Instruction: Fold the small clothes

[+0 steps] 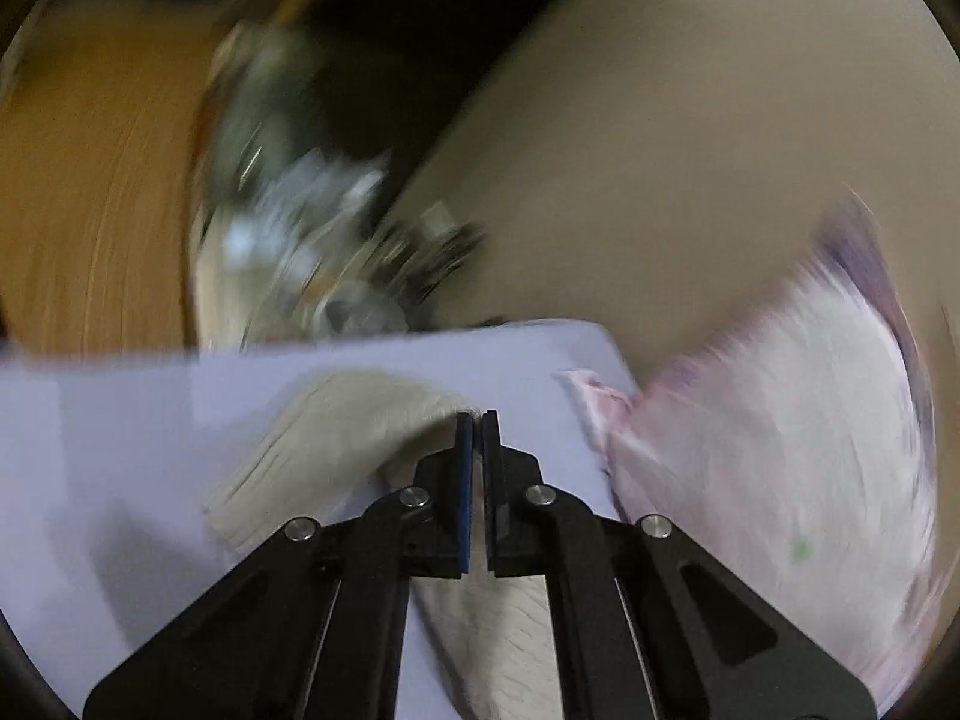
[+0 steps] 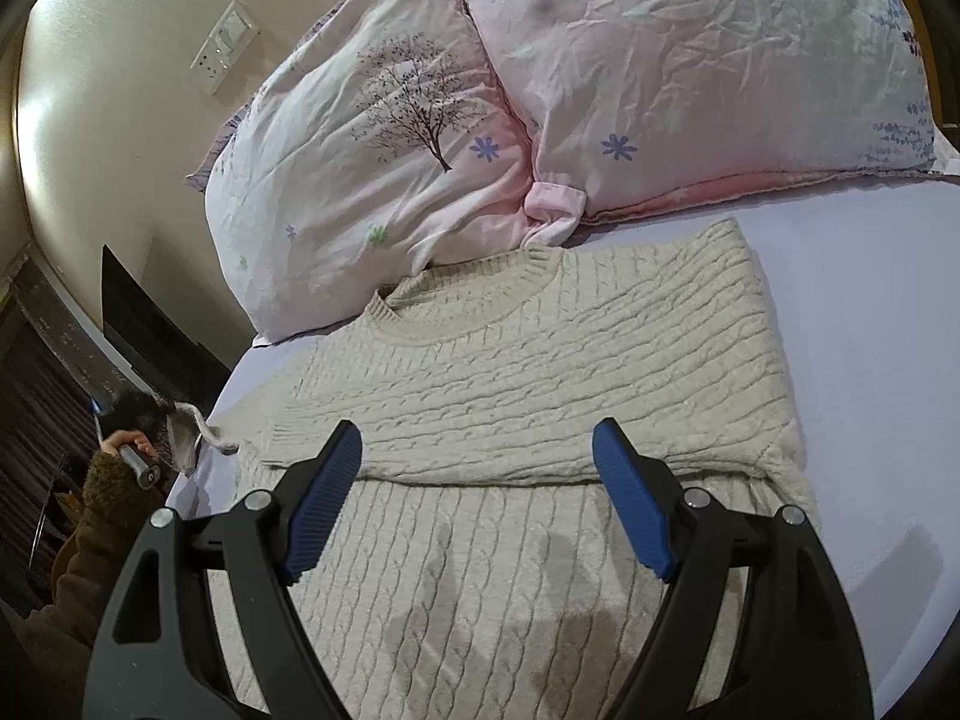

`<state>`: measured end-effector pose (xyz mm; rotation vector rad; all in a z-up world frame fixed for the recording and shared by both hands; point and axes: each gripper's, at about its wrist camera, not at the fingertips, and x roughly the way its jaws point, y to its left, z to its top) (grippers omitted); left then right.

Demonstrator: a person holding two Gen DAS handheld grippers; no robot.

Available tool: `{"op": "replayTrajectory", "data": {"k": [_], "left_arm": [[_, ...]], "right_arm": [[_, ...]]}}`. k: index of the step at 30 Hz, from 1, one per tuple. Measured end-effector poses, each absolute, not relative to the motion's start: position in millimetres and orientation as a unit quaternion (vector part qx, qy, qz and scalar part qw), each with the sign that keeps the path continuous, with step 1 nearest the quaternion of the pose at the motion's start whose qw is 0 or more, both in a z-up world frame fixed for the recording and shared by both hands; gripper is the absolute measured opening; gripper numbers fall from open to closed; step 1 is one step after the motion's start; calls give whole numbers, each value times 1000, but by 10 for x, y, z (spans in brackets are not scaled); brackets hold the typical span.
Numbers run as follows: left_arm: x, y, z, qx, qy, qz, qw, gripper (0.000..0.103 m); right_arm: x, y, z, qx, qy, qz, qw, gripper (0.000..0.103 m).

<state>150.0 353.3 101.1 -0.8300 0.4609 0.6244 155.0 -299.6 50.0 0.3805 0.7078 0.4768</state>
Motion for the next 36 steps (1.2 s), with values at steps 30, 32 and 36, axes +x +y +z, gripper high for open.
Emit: {"op": "replayTrajectory", "data": {"k": [30,32,36], "left_arm": [[1110,1146,1126,-93,387,-134,907,31],[1076,1238,1103,-104,390,-122,907,38],[1068,1255,1097,-101,387,-121,909,43]], "right_arm": [[2315,-3156,170,211,441,100,867,15],[2301,-3040,168,187,431,124,874,11],[2083,-3249,469,211,358,111,903,10]]}}
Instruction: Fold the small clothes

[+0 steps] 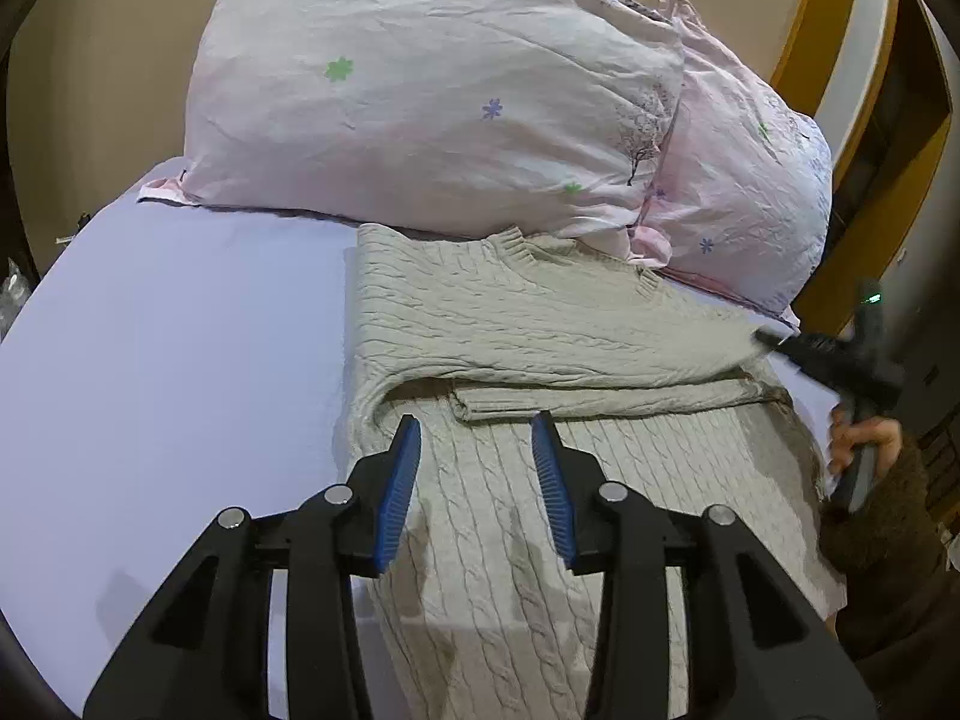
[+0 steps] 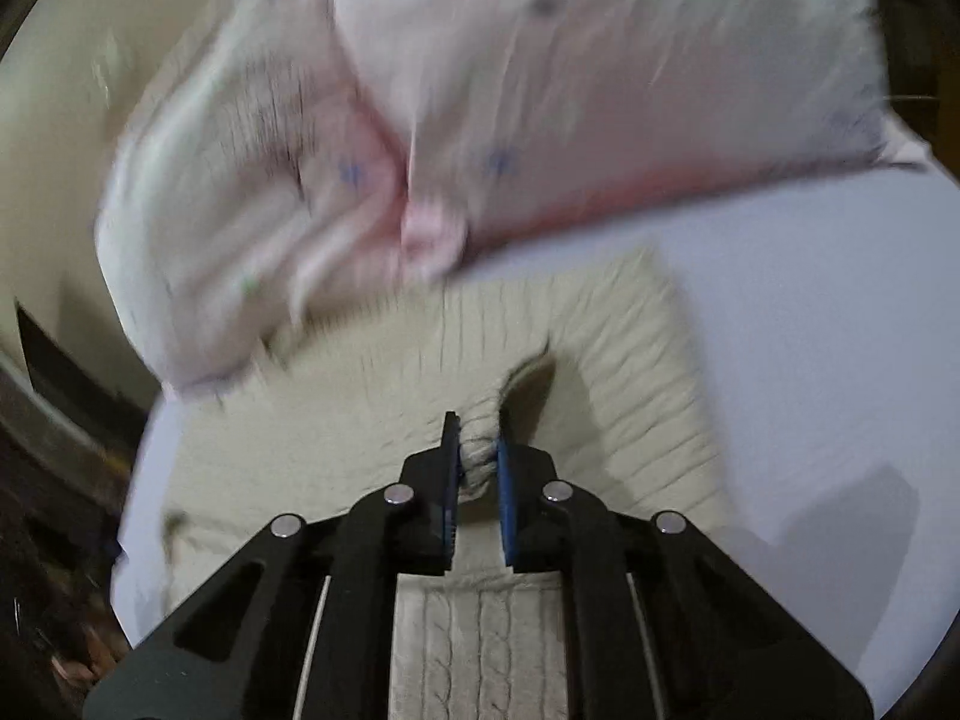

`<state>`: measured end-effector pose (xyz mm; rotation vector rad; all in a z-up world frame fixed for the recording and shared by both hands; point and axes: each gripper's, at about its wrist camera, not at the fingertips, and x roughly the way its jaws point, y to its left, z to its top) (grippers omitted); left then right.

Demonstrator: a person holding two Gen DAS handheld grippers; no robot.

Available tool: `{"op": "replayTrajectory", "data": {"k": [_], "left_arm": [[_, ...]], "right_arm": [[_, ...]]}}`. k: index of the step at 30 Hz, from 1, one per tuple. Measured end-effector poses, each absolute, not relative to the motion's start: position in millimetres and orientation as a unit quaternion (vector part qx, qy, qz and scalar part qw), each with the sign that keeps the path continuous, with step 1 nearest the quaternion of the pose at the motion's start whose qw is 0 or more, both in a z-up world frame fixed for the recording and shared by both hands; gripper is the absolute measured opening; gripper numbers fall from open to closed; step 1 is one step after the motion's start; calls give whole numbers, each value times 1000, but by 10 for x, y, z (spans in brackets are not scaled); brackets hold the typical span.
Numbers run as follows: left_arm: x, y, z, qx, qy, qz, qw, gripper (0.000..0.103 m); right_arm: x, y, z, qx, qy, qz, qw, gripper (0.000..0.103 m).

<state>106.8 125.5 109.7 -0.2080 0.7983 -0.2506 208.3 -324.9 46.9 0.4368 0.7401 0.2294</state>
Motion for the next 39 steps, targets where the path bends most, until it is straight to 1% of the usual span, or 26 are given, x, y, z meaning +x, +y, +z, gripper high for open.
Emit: {"op": "replayTrajectory", "data": {"k": [2,4,6,7,9,10,12,14,15,17,18,19,20,21,22,23,26,28,30,31,33,34,35,36,38,39], "left_arm": [[1042,1228,1083,-93,388,-127,908,47],[1057,1179,1060,-87,392,-133,906,47],[1055,1143,1023,-83,398,-141,903,47],[1062,1128,1009,-82,401,-142,901,47],[1061,1105,986,-81,405,-144,899,47],[1058,1104,981,-81,407,-144,899,47],[1046,1120,975,-82,408,-141,898,48],[1035,1140,974,-87,408,-138,898,48],[1012,1168,978,-93,408,-139,897,48],[949,1223,996,-104,408,-145,895,48],[880,1267,1011,-110,407,-150,894,48],[825,1301,1022,-110,408,-155,893,49],[771,1328,1026,-106,411,-155,892,54],[688,1359,1023,-94,417,-149,892,60],[608,1385,1015,-84,423,-144,891,62],[565,1401,1008,-82,426,-145,890,64],[389,1470,942,-101,443,-163,876,64],[290,1474,873,-105,456,-166,868,64],[214,1450,799,-101,468,-164,862,64],[174,1429,755,-98,475,-163,859,64],[120,1390,676,-93,485,-159,855,64],[103,1382,644,-94,489,-160,852,64],[85,1374,604,-96,494,-163,849,62],[52,1366,559,-96,495,-165,848,61],[-38,1345,552,-91,481,-163,857,57],[-92,1330,541,-96,480,-168,856,49]], "right_arm": [[1966,-3441,557,219,331,60,916,10],[1947,-3555,493,206,340,12,918,11],[2023,-3545,354,189,382,2,905,22],[2025,-3542,324,190,390,-9,901,24],[1977,-3533,392,198,359,-7,912,39],[1940,-3513,453,194,334,1,922,39],[1949,-3427,498,175,321,22,931,39],[2089,-3269,354,150,364,43,918,38],[2213,-3204,201,132,409,47,902,39],[2210,-3117,142,83,407,51,908,39],[2178,-3122,172,88,413,55,905,40],[2074,-3174,246,109,411,65,903,44],[1949,-3233,311,128,407,84,900,60],[1816,-3288,358,144,403,108,897,73],[1587,-3362,426,158,396,138,894,75],[1451,-3403,434,159,395,150,892,75],[927,-3569,412,150,405,164,887,74],[641,-3700,284,158,426,159,877,65],[460,-3800,157,168,446,149,866,52],[362,-3852,84,174,454,143,862,49],[237,-3895,-39,189,463,149,853,39],[183,-3880,-105,198,466,160,847,38],[115,-3879,-128,203,458,169,849,32],[86,-3840,-175,211,459,185,843,22],[-7,-3778,-282,237,454,219,830,19],[-71,-3773,-332,251,450,234,824,13]]}}
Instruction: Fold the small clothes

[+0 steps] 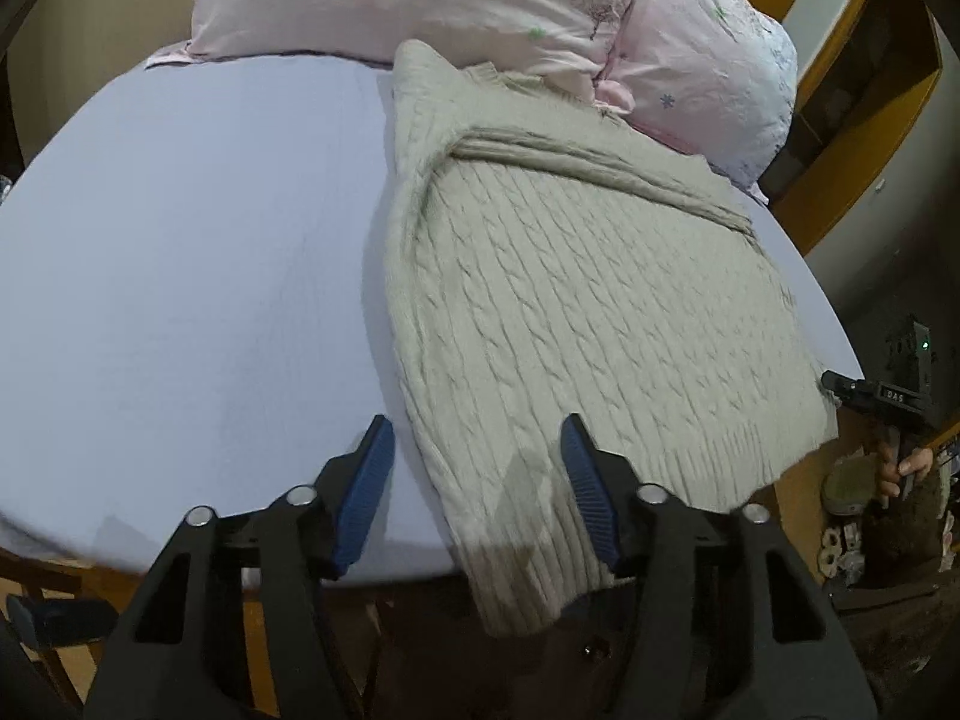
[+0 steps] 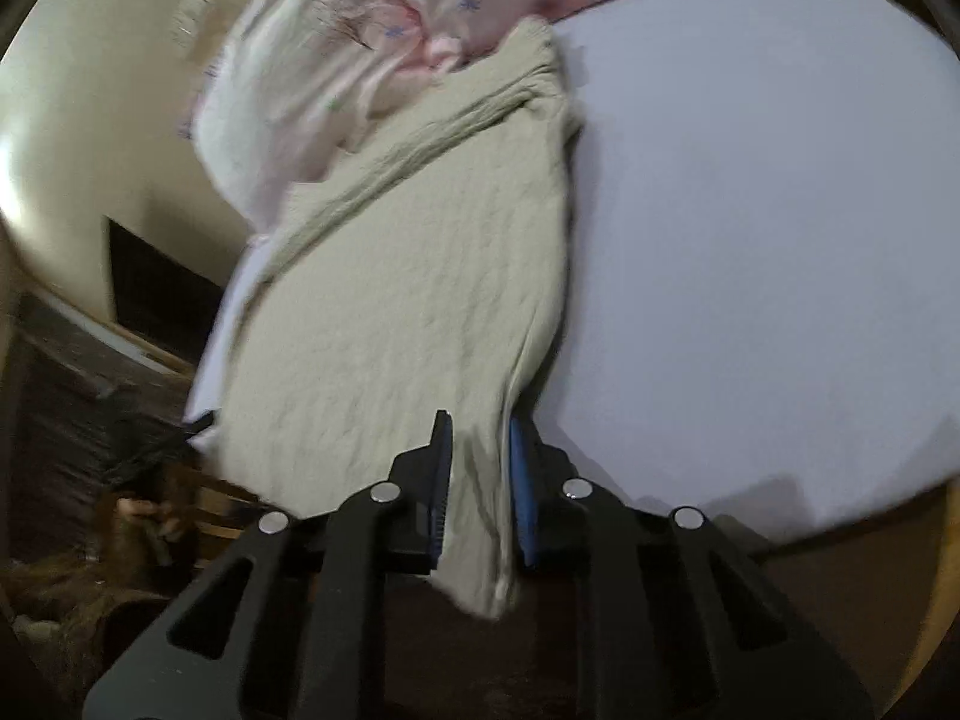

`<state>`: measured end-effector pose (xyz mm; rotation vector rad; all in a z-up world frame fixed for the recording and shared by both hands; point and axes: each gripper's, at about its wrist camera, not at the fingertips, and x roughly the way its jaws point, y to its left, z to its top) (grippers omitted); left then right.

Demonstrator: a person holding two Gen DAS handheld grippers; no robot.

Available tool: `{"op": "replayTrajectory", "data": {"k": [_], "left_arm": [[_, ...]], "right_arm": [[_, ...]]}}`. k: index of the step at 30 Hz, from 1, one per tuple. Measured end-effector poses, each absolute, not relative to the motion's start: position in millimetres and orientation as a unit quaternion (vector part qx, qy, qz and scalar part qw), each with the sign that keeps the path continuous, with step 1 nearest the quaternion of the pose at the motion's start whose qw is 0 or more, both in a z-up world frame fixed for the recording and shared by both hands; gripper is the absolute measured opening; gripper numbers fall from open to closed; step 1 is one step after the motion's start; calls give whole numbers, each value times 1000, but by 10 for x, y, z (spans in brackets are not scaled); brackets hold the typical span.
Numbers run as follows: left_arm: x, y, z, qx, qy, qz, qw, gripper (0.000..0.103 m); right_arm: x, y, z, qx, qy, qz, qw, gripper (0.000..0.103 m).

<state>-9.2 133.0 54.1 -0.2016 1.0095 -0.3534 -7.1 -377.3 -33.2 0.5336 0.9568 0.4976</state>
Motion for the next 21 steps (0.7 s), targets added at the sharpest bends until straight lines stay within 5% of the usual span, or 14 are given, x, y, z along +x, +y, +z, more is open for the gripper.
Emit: {"op": "replayTrajectory", "data": {"k": [4,5,14,21], "left_arm": [[-226,1311,501,-117,488,-180,846,25],[-231,1305,492,-121,492,-182,843,11],[70,1393,792,-176,465,-224,838,9],[1464,1740,1324,-251,360,-179,881,9]], "right_arm": [[-187,-3770,-551,321,438,289,788,7],[-181,-3726,-546,322,437,294,787,7],[157,-3701,231,339,317,330,822,6],[1433,-3774,808,384,209,291,851,6]]}}
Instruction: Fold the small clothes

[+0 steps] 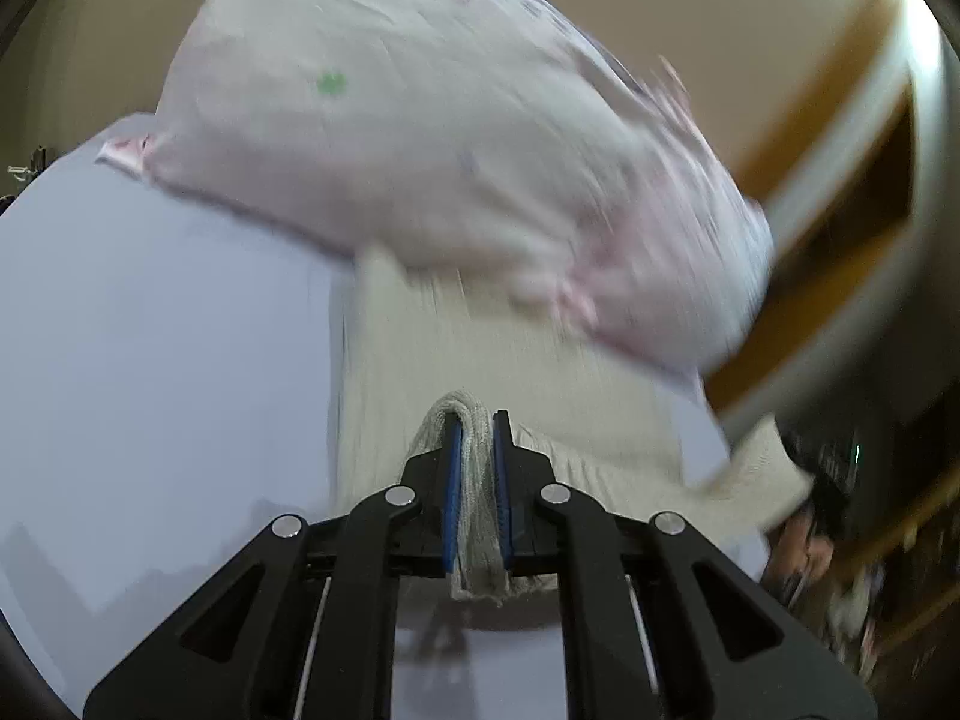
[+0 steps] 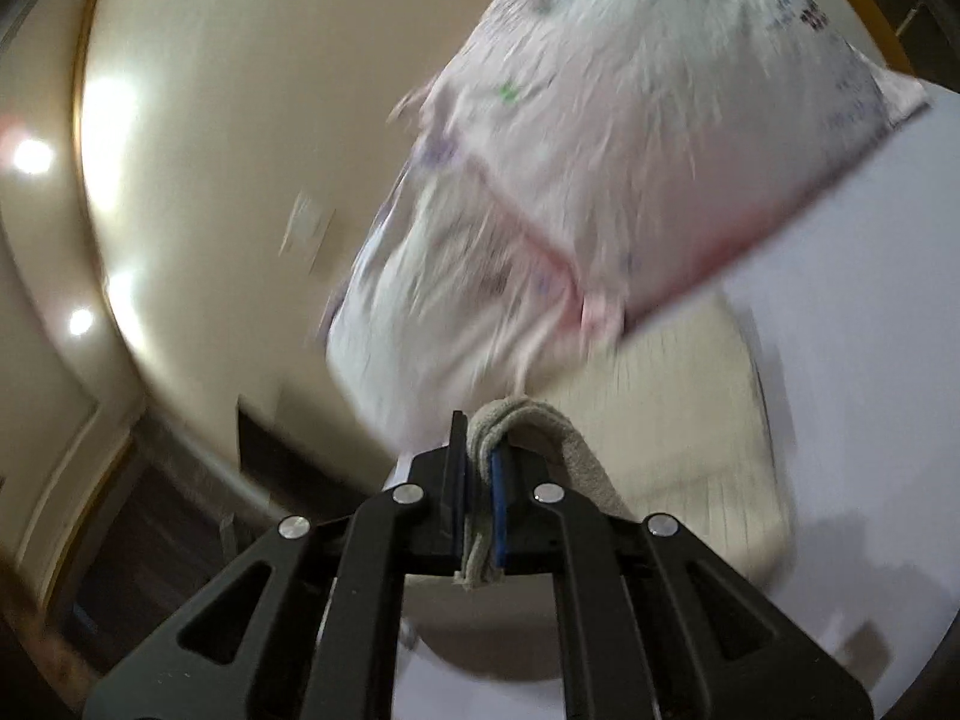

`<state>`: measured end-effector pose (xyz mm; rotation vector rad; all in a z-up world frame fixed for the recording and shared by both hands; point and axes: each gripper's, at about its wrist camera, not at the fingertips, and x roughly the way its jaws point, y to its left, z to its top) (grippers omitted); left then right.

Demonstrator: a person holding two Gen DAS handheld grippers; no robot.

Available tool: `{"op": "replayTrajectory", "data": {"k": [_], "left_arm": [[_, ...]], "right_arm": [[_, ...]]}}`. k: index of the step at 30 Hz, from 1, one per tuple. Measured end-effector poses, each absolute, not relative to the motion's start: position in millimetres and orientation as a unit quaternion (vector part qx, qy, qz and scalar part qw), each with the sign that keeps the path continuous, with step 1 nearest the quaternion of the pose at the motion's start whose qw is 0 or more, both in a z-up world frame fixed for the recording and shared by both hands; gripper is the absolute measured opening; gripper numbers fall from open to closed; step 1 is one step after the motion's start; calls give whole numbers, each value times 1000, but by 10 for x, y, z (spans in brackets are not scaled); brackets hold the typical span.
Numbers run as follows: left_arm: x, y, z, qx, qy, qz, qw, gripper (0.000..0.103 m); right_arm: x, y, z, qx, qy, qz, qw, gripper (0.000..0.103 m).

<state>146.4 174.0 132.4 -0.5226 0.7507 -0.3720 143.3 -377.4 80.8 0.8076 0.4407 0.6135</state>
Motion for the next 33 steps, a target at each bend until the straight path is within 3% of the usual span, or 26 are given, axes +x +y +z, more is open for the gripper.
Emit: {"op": "replayTrajectory", "data": {"k": [3,7,10,12,13,14,15,17,22,25,29,33], "left_arm": [[2216,1715,1155,-259,362,-127,886,9],[2933,1665,585,-273,437,-67,855,9],[3025,1761,382,-329,443,-77,830,10],[2993,1863,388,-366,439,-99,815,14],[2979,1930,393,-390,434,-107,805,17],[2948,2025,409,-419,422,-110,797,24],[2901,2115,445,-437,406,-104,796,41],[2793,2279,567,-449,376,-95,805,68],[2536,2269,663,-373,424,-107,819,68],[2477,2127,517,-348,464,-122,806,68],[2459,1928,376,-330,494,-138,793,48],[2401,1777,345,-290,493,-111,813,45]], "right_arm": [[2131,-3748,733,389,216,224,867,6],[2863,-3607,324,364,304,96,875,7],[2971,-3622,112,387,332,67,858,22],[2975,-3644,146,391,318,82,860,51],[2981,-3660,182,398,312,95,857,59],[2967,-3673,221,405,308,96,856,70],[2916,-3690,280,409,300,88,858,77],[2788,-3716,392,407,277,82,867,81],[2414,-3836,545,367,200,88,904,88],[2376,-3821,521,339,198,77,916,89],[2429,-3617,590,307,203,85,926,89],[2344,-3595,555,294,202,96,929,89]]}}
